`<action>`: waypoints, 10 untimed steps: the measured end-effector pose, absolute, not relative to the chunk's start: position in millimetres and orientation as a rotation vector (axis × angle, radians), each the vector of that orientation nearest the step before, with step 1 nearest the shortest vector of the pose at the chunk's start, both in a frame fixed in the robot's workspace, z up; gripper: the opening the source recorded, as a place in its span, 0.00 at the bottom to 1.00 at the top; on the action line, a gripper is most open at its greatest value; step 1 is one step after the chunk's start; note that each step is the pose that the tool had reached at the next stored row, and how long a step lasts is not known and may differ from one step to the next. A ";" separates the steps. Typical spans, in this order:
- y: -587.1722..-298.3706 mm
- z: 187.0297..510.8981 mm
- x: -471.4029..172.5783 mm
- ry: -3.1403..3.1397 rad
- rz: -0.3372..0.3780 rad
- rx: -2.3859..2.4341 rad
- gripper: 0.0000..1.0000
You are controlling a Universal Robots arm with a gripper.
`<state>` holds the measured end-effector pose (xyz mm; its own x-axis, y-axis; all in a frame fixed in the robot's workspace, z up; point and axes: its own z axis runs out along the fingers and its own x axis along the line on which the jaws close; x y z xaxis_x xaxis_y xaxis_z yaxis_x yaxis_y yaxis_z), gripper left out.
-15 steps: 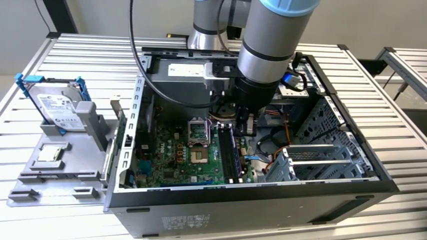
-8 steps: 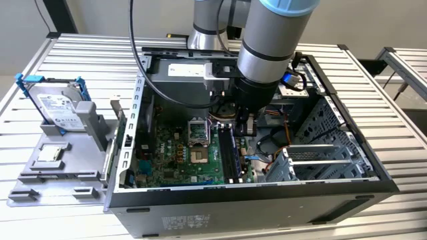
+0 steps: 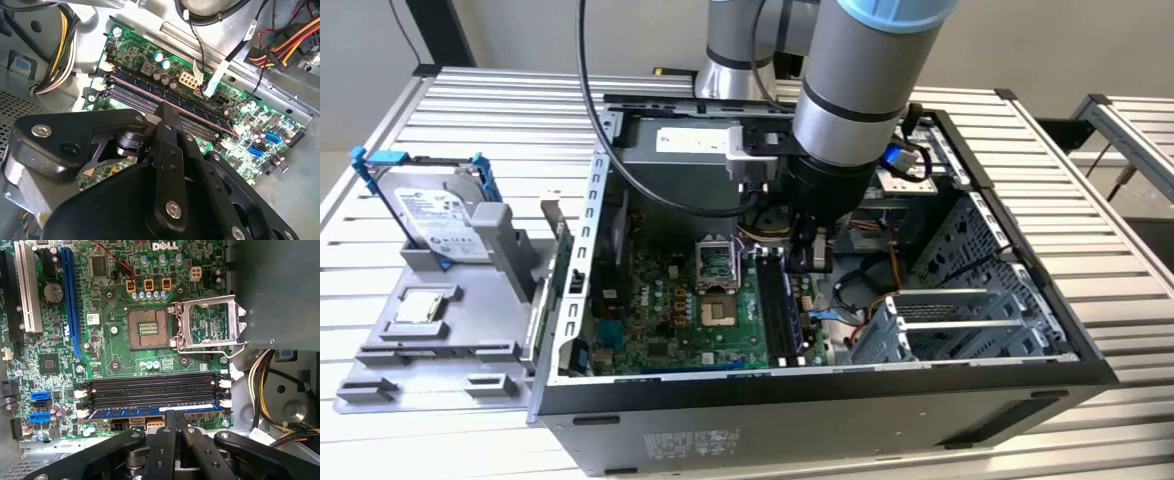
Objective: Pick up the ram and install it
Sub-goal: 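Press down the ram until it locks into place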
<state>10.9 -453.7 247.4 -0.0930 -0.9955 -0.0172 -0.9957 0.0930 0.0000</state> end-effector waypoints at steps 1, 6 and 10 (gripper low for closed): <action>-453.7 247.4 10.9 2.313 0.018 -2.107 0.00; -453.7 247.4 10.8 2.291 0.018 -2.131 0.00; -453.7 247.5 10.7 2.238 0.019 -2.187 0.00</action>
<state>10.7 -453.7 247.5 -0.0229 -0.9996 -0.0171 -0.9997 0.0230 0.0000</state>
